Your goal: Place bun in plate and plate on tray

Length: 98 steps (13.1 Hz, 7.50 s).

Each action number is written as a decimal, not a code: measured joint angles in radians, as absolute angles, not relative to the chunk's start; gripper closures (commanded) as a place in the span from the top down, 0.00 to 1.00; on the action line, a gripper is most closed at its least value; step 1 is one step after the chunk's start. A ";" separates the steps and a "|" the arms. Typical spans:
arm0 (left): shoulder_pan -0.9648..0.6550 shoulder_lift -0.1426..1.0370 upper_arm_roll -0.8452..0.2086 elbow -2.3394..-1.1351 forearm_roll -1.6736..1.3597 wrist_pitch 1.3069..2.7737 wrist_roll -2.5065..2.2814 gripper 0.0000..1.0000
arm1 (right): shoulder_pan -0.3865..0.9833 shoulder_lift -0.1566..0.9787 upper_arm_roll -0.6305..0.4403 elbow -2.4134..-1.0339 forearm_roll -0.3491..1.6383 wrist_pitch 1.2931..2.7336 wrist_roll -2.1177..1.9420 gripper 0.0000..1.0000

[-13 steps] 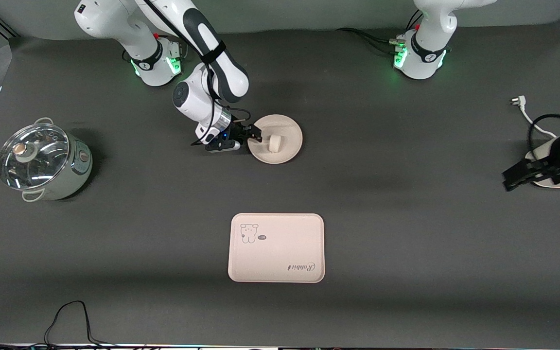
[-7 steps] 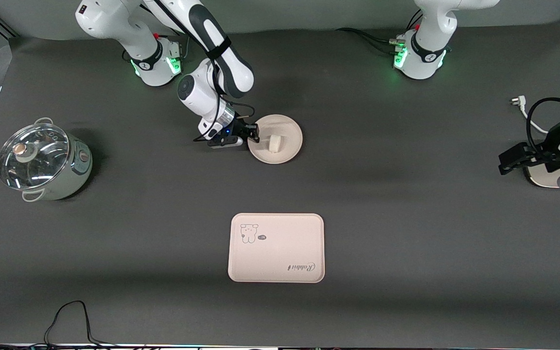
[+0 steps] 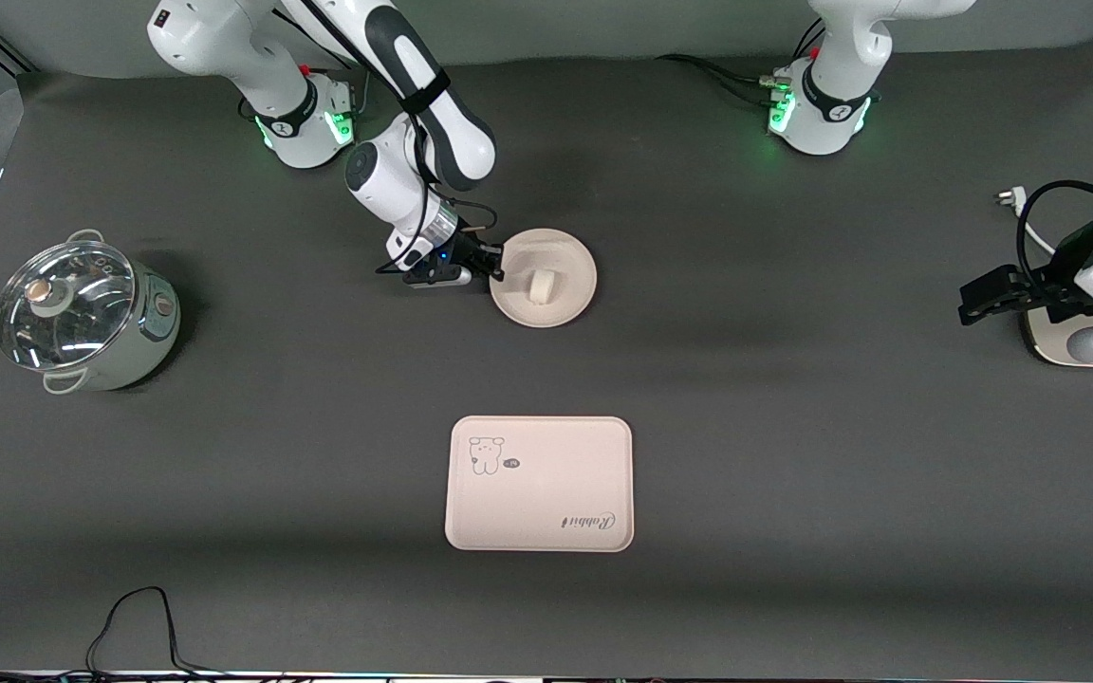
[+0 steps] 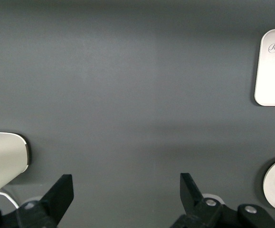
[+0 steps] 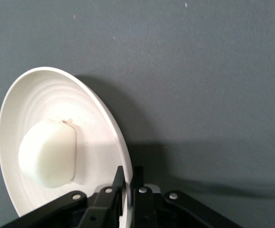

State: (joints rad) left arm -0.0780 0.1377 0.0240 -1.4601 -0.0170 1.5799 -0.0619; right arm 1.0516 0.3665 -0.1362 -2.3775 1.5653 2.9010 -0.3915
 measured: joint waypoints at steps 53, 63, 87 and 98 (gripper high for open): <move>-0.094 0.142 0.034 -1.460 0.000 1.643 -0.061 1.00 | 0.662 0.853 -0.359 -1.326 0.805 2.193 0.206 1.00; -0.095 0.143 0.034 -1.460 0.000 1.643 -0.061 1.00 | 0.710 0.108 -0.399 -1.791 0.083 1.904 0.207 1.00; -0.095 0.143 0.034 -1.460 0.000 1.643 -0.061 1.00 | -0.151 -0.084 0.226 -1.737 0.143 1.677 0.018 1.00; -0.095 0.143 0.035 -1.460 0.000 1.643 -0.061 1.00 | -0.165 -0.085 0.209 -1.698 0.034 1.659 0.003 1.00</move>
State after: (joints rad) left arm -0.0948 0.1430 0.0346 -1.4595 -0.0005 1.6434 -0.0607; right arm -0.1652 -0.0847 0.2091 -1.6983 0.0338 1.6587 0.0026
